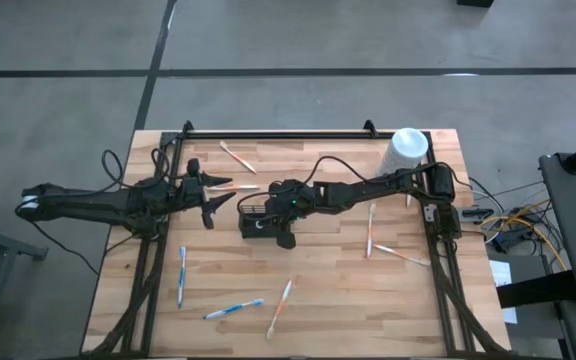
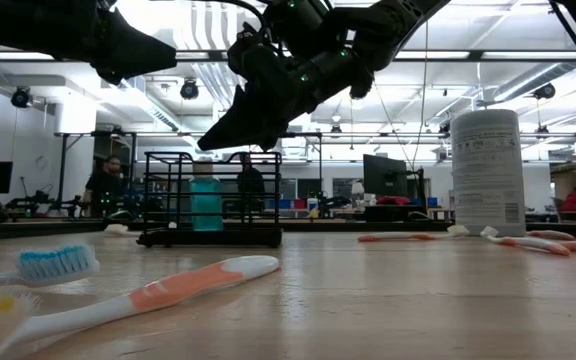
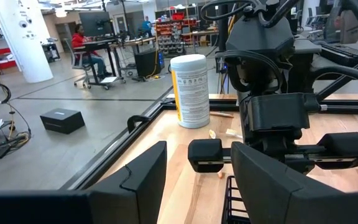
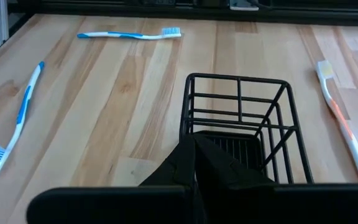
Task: Pick & Place toothbrushing station
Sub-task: Put the blue mouthwash into the middle section of the wire organizer, then put the orange toothbrush into the right section of the wire organizer
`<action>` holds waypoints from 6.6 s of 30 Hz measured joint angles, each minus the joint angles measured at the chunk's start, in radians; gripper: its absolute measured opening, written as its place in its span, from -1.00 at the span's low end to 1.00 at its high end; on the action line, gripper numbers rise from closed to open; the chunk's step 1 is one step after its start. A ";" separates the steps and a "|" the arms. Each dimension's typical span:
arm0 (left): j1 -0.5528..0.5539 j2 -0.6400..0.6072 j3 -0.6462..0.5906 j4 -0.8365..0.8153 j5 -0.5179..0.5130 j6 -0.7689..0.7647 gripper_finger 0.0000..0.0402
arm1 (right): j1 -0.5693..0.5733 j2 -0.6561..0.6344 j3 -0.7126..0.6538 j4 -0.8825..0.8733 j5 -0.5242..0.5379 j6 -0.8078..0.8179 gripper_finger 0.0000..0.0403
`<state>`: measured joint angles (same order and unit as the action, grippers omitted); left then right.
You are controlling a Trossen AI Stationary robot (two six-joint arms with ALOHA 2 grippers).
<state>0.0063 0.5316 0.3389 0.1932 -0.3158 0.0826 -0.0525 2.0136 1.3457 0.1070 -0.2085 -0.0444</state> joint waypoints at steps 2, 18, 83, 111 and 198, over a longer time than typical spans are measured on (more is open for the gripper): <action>0.000 0.000 0.000 0.000 0.000 0.000 -0.07 | 0.000 0.000 0.000 -0.007 0.003 0.000 -0.96; -0.001 0.000 0.000 0.000 0.000 0.000 -0.07 | 0.000 -0.002 0.000 -0.044 0.062 -0.001 -0.96; -0.001 0.000 0.000 -0.001 0.000 -0.004 -0.07 | -0.002 -0.007 0.000 0.030 0.234 -0.016 -0.96; 0.000 -0.096 0.001 0.128 0.000 0.101 -0.07 | -0.006 -0.779 0.000 -0.725 0.329 0.371 -0.96; 0.000 -0.509 -0.291 -0.271 0.190 0.092 -0.07 | 0.013 -0.703 -0.495 -1.088 0.409 1.543 -0.96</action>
<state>0.0063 0.0223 0.0475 -0.0781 -0.1261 0.1741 -0.0395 1.3109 0.8503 -0.9811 0.2008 1.4990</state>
